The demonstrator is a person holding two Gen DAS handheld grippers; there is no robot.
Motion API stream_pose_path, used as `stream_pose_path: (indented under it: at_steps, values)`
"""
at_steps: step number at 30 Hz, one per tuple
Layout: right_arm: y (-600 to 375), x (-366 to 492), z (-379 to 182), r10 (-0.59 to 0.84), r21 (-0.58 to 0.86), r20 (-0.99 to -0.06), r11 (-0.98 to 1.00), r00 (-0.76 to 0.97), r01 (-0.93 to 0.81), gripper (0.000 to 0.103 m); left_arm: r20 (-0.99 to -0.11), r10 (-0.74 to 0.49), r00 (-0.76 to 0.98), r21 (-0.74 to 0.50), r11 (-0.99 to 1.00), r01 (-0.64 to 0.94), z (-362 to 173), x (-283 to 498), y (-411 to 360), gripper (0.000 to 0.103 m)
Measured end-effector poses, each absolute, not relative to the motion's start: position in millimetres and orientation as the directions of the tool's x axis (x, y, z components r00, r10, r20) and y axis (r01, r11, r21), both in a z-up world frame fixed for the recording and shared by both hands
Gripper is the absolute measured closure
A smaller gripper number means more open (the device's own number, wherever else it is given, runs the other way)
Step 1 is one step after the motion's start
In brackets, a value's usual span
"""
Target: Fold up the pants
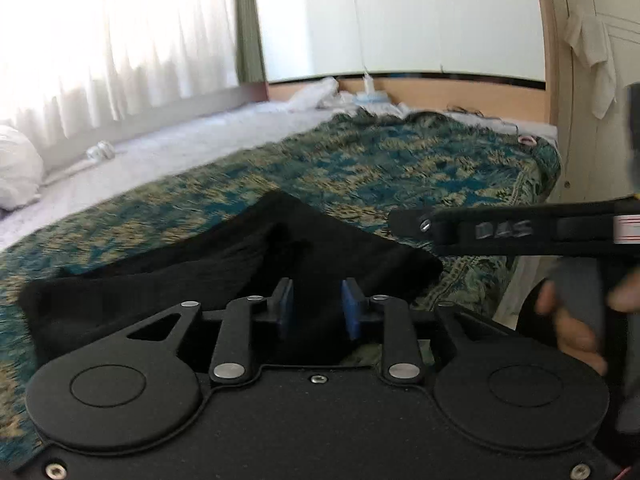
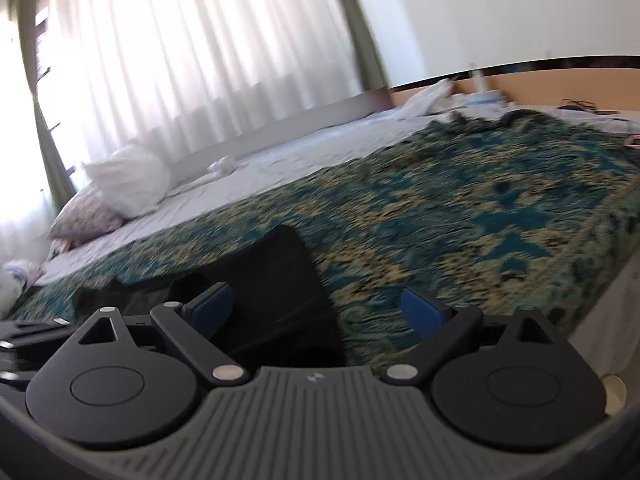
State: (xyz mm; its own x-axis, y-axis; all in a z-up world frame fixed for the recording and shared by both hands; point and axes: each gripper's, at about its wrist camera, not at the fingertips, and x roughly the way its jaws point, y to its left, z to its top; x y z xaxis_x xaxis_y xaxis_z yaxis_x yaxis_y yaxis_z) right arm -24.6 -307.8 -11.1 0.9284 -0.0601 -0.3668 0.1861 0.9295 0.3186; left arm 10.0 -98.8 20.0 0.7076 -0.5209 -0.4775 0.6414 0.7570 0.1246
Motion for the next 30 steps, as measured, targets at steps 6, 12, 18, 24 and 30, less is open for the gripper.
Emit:
stream_pose_path:
  at_steps: [6, 12, 18, 24, 30]
  values:
    - [-256.5, 2.1, -13.4, 0.022, 0.167, -0.402, 0.985, 0.915, 0.049, 0.005, -0.424, -0.395, 0.815, 0.079, 0.881, 0.467, 40.8, -7.1, -23.1, 0.072]
    - [-205.9, 32.2, -14.9, 0.046, 0.026, -0.447, 0.999, 0.893, -0.039, 0.015, -0.440, -0.162, 0.883, 0.046, 0.978, 0.202, 28.7, 15.3, 23.2, 0.072]
    - [-169.7, 49.7, -7.8, -0.097, -0.292, -0.408, 0.956, 0.908, -0.029, 0.004, -0.500, -0.100, 0.860, 0.133, 0.973, 0.190, -7.7, 27.9, 22.3, 0.072]
    - [-148.9, 55.7, 0.7, -0.047, -0.492, -0.394, 0.854, 0.918, -0.167, 0.004, -0.452, -0.093, 0.887, 0.208, 0.956, 0.206, -23.6, 24.5, 13.4, 0.071]
    - [-168.7, 35.0, 16.6, 0.093, -0.421, -0.451, 0.855, 0.888, -0.303, 0.002, -0.447, -0.123, 0.886, 0.158, 0.964, 0.213, -24.4, 21.7, 22.3, 0.070]
